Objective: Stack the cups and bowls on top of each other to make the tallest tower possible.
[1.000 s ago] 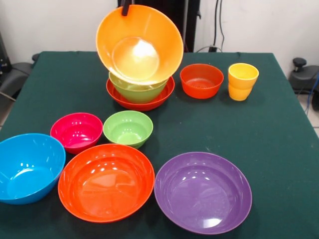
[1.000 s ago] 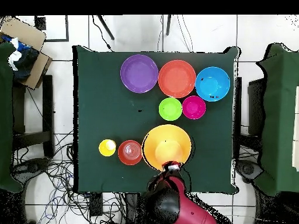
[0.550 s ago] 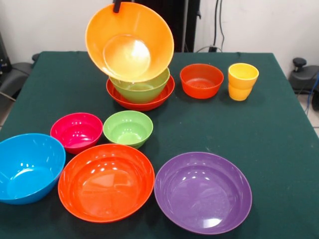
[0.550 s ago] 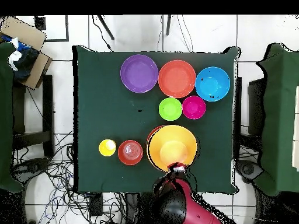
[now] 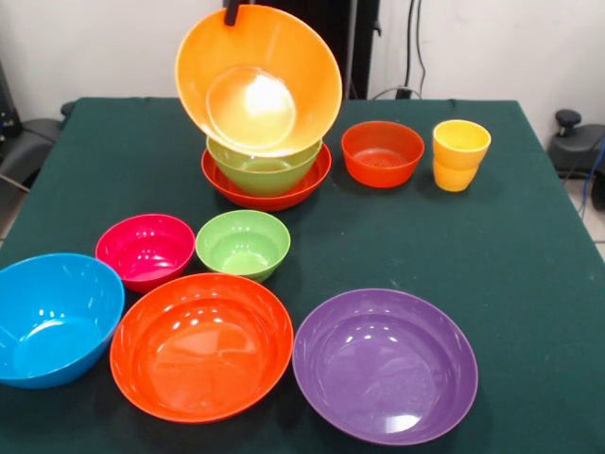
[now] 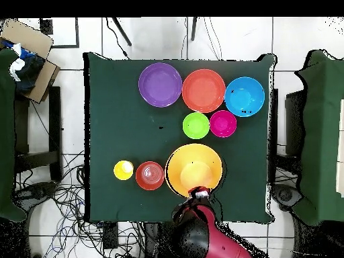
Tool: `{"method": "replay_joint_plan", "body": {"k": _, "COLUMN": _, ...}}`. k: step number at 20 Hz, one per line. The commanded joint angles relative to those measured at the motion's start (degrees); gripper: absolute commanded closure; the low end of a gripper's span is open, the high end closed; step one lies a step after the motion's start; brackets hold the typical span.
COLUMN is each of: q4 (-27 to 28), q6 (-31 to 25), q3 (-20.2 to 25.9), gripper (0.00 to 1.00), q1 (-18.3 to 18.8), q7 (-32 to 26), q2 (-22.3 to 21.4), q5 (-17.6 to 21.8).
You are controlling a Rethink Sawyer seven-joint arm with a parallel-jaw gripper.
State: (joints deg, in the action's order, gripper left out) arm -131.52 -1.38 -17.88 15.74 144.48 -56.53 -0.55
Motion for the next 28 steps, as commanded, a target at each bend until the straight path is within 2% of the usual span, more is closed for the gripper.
{"method": "replay_joint_plan", "body": {"k": 1, "q4": 2.11, "q6": -1.35, "q3": 2.81, "gripper": 1.00, "q1": -2.87, "q7": 4.10, "q2": 3.14, "q5": 0.42}}
{"method": "replay_joint_plan", "body": {"k": 5, "q4": 3.50, "q6": 2.36, "q3": 1.71, "gripper": 1.00, "q1": -3.13, "q7": 4.48, "q2": 7.12, "q5": 0.68}}
{"method": "replay_joint_plan", "body": {"k": 12, "q4": 4.77, "q6": 3.96, "q3": 0.28, "gripper": 1.00, "q1": -4.89, "q7": 5.35, "q2": 9.85, "q5": -0.31}}
{"method": "replay_joint_plan", "body": {"k": 28, "q4": 5.01, "q6": 2.36, "q3": 0.69, "gripper": 1.00, "q1": -4.02, "q7": 4.71, "q2": 8.68, "q5": 0.06}}
